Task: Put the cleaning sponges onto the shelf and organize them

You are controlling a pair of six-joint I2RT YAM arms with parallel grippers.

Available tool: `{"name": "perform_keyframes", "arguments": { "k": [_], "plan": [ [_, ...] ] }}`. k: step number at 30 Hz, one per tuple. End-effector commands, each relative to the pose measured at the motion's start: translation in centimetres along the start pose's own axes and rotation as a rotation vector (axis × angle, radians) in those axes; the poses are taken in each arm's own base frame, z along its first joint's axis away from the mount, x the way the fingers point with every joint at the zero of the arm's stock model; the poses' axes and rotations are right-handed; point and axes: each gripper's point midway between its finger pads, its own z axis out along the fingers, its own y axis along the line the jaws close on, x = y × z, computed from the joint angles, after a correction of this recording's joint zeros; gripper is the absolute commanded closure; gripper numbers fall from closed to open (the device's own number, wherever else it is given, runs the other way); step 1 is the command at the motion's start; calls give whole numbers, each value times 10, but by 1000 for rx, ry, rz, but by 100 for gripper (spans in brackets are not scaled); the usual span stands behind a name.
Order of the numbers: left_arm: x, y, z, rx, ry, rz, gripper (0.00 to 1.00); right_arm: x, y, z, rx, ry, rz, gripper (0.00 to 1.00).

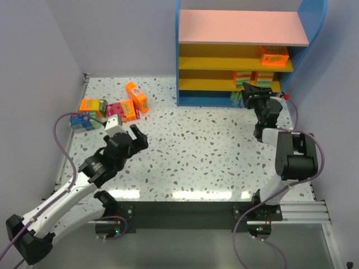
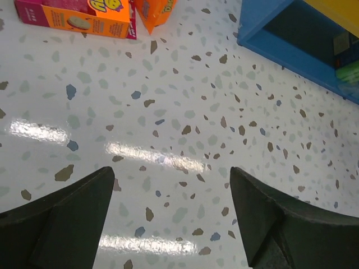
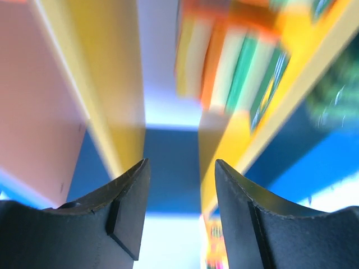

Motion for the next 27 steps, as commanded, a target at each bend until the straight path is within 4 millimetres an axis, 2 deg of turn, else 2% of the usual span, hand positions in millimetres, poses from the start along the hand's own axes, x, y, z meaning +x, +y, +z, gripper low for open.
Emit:
{"name": "perform_keyframes", "arguments": {
  "k": [1, 3, 4, 6, 7, 8, 9, 10, 11, 12, 13, 14, 15, 16, 17, 18, 19, 20, 22, 24, 25, 27],
  "plan": [
    [-41, 1, 12, -85, -145, 10, 10, 26, 42, -40, -113, 129, -64, 45],
    [-50, 4, 30, -134, -154, 18, 9, 39, 40, -60, -104, 188, -112, 44],
    [-55, 4, 37, -140, -154, 27, 9, 47, 31, -74, -56, 223, -160, 44],
    [-73, 9, 61, -171, -181, -3, 9, 66, 23, -93, -28, 312, -215, 43],
    [-76, 4, 79, -149, -174, -4, 10, 72, 16, -110, -2, 340, -263, 42],
    [-95, 7, 88, -162, -205, -28, 11, 77, 12, -118, 13, 364, -287, 42],
    [-102, 5, 97, -153, -209, -27, 11, 85, 11, -129, 17, 404, -312, 41],
    [-100, 0, 117, -139, -191, 9, 12, 89, -7, -141, 74, 437, -352, 40],
    [-120, -8, 123, -132, -220, 8, 12, 91, 2, -152, 57, 442, -386, 40],
    [-125, -11, 132, -133, -223, 23, 12, 93, -2, -160, 71, 456, -407, 39],
    [-121, -12, 150, -143, -200, 74, 12, 97, -15, -172, 115, 492, -430, 39],
    [-141, -24, 155, -125, -228, 80, 12, 98, -15, -179, 119, 503, -448, 38],
    [-146, -27, 163, -126, -227, 94, 12, 98, -8, -187, 104, 503, -469, 38],
    [-136, -26, 183, -133, -186, 130, 12, 102, -17, -198, 134, 532, -472, 38],
    [-158, -35, 190, -115, -218, 119, 11, 103, -17, -203, 133, 542, -480, 38],
    [-163, -39, 200, -107, -210, 124, 11, 105, -12, -210, 110, 545, -507, 37],
    [-145, -29, 222, -142, -139, 142, 11, 106, -20, -218, 144, 564, -502, 37],
    [-164, -35, 229, -141, -162, 130, 10, 108, -21, -222, 149, 575, -510, 37],
    [-164, -28, 256, -181, -117, 126, 10, 110, -23, -233, 165, 597, -523, 36],
    [-160, -21, 274, -211, -80, 115, 10, 112, -23, -240, 165, 610, -522, 36],
    [-153, -17, 288, -235, -37, 112, 10, 113, -25, -242, 171, 614, -521, 36],
    [-148, -12, 299, -261, 0, 109, 10, 114, -29, -247, 185, 626, -518, 35]
  ]
}}
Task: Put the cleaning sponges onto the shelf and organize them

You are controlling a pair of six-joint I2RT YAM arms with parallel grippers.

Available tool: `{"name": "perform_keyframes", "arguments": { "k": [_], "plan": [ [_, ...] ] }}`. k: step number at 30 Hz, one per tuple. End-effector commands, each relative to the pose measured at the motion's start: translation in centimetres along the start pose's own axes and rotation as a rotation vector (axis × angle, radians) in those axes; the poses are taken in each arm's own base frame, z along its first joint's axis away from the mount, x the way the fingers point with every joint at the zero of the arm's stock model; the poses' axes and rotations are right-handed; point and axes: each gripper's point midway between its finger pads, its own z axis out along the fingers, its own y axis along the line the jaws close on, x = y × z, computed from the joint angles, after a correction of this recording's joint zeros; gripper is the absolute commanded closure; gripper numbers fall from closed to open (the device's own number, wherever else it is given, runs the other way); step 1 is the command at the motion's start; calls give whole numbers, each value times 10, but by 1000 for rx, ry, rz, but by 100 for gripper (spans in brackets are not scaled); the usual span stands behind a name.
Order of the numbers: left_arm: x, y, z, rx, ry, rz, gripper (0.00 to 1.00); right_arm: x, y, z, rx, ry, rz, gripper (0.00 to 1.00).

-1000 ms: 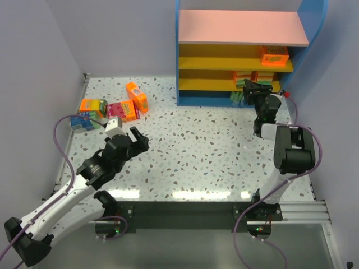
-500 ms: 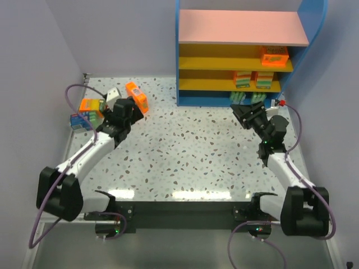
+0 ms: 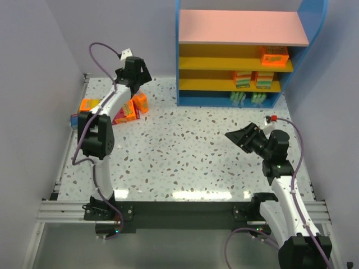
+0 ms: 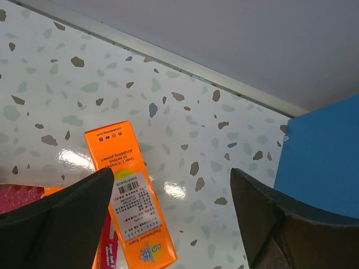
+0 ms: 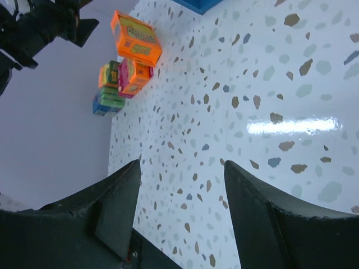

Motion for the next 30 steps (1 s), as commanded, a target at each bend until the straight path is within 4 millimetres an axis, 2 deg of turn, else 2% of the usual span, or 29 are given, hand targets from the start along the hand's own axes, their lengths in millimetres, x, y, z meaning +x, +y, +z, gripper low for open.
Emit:
{"name": "perform_keyframes", "arguments": {
  "k": [1, 6, 11, 15, 17, 18, 19, 21, 22, 24, 26, 30],
  "plan": [
    [20, 12, 18, -67, 124, 30, 9, 25, -13, -8, 37, 88, -2, 35],
    [31, 24, 22, -106, 153, 49, 7, 32, -21, -9, 53, 105, 4, 34],
    [60, 53, 27, -163, 225, 74, 6, 39, -30, -5, 67, 133, 23, 34],
    [85, 69, 23, -148, 276, 69, 15, 43, -36, -2, 77, 145, 40, 34],
    [98, 78, 15, -140, 287, 60, 26, 44, -36, -2, 76, 146, 41, 34],
    [92, 73, 9, -105, 266, 39, 33, 44, -37, -1, 80, 150, 48, 34],
    [110, 83, 4, -114, 300, 43, 47, 44, -37, -1, 79, 149, 47, 34],
    [116, 83, -1, -81, 294, 24, 62, 45, -38, -1, 82, 153, 52, 34],
    [126, 88, -9, -79, 309, 24, 77, 45, -38, 0, 80, 153, 51, 34],
    [132, 87, -12, -54, 310, 14, 93, 44, -37, 1, 77, 157, 55, 34],
    [145, 90, -15, -49, 339, 17, 100, 44, -38, 2, 77, 158, 57, 34],
    [159, 87, -20, -18, 382, -12, 100, 46, -40, 3, 80, 164, 63, 34]
  ]
}}
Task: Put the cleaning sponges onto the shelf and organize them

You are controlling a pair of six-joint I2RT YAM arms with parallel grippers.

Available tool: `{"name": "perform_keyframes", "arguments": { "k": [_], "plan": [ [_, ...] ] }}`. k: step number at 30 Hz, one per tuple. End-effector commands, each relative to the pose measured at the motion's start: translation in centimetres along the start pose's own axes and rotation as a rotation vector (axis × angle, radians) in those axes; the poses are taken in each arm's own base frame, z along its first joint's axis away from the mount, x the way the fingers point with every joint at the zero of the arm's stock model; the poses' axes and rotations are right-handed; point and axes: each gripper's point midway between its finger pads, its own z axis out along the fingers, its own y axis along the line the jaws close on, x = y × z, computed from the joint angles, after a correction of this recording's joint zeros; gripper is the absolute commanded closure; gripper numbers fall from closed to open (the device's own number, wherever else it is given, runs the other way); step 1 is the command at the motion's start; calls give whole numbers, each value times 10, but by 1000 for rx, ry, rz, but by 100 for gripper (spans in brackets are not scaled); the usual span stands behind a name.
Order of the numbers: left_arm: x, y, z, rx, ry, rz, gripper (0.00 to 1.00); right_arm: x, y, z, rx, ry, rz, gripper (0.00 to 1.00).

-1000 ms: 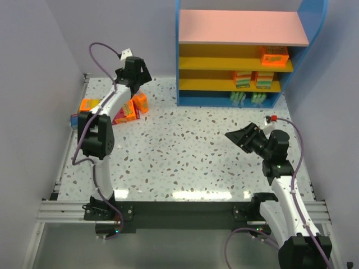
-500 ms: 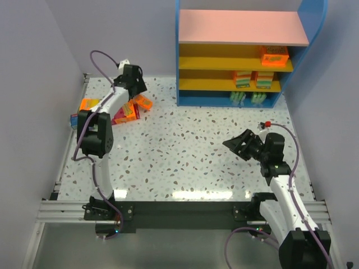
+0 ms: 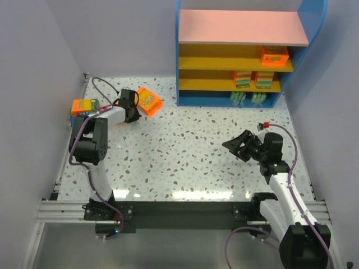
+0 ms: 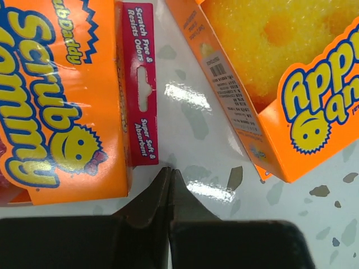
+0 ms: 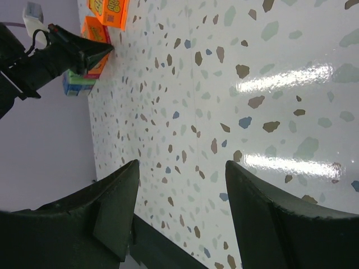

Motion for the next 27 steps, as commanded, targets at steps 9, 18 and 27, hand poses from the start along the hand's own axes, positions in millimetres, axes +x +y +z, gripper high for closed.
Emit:
{"name": "perform_keyframes", "arguments": {
  "k": [9, 18, 27],
  "plan": [
    [-85, -53, -71, 263, -253, -64, 100, 8, -3, 1, -21, 21, -22, 34],
    [-114, -86, -16, 272, -211, 0, 100, 10, 0, -5, -18, 22, -34, 34],
    [-66, -76, 47, 196, -32, 55, 100, 12, -1, -10, -1, 19, -36, 34]
  ]
}}
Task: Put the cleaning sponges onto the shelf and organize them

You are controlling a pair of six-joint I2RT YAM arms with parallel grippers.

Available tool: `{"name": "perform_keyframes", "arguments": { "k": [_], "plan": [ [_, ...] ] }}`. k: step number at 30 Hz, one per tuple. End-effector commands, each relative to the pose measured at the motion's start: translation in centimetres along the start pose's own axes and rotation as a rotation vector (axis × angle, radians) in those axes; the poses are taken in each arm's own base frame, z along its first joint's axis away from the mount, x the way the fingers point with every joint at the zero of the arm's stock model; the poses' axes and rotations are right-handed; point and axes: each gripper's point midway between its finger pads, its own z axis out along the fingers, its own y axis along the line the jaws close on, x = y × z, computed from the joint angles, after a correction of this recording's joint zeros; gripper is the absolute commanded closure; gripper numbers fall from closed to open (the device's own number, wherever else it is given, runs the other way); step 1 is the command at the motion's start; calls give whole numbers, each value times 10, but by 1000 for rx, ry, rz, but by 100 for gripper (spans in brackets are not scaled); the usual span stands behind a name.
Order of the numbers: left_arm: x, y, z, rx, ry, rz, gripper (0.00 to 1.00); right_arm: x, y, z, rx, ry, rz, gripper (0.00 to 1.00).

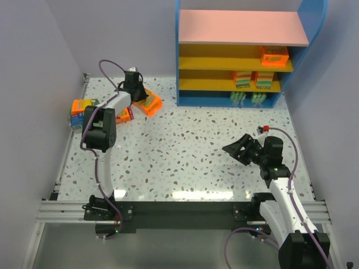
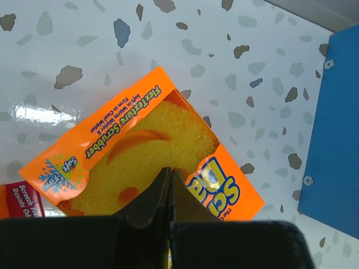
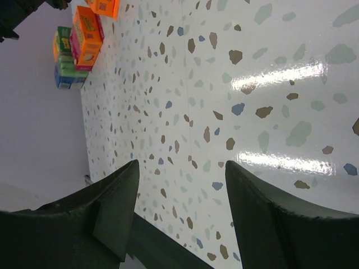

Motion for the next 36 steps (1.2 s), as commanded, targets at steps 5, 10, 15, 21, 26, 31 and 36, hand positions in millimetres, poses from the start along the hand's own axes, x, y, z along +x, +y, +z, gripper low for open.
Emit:
{"name": "perform_keyframes", "arguments": {
  "k": [5, 10, 15, 21, 26, 31, 36],
  "plan": [
    [61, 24, -12, -47, 155, 9, 100, 0, 7, 0, -25, 13, -9, 34],
    [101, 11, -40, -6, 179, 0, 100, 2, 4, 2, -26, 23, -2, 34],
    [182, -19, -87, 109, 284, 8, 100, 5, 2, 2, -28, 29, -1, 34],
    [260, -65, -151, 324, 330, -145, 100, 11, -4, 3, -17, 49, 0, 34],
    [278, -126, -185, 458, 304, -247, 100, 19, -18, 5, 26, 76, -11, 34],
    [282, -172, -191, 522, 317, -364, 100, 25, -26, 7, 60, 117, 1, 34],
    [289, -197, -199, 560, 308, -487, 100, 32, -23, 9, 58, 124, 26, 35]
  ]
}}
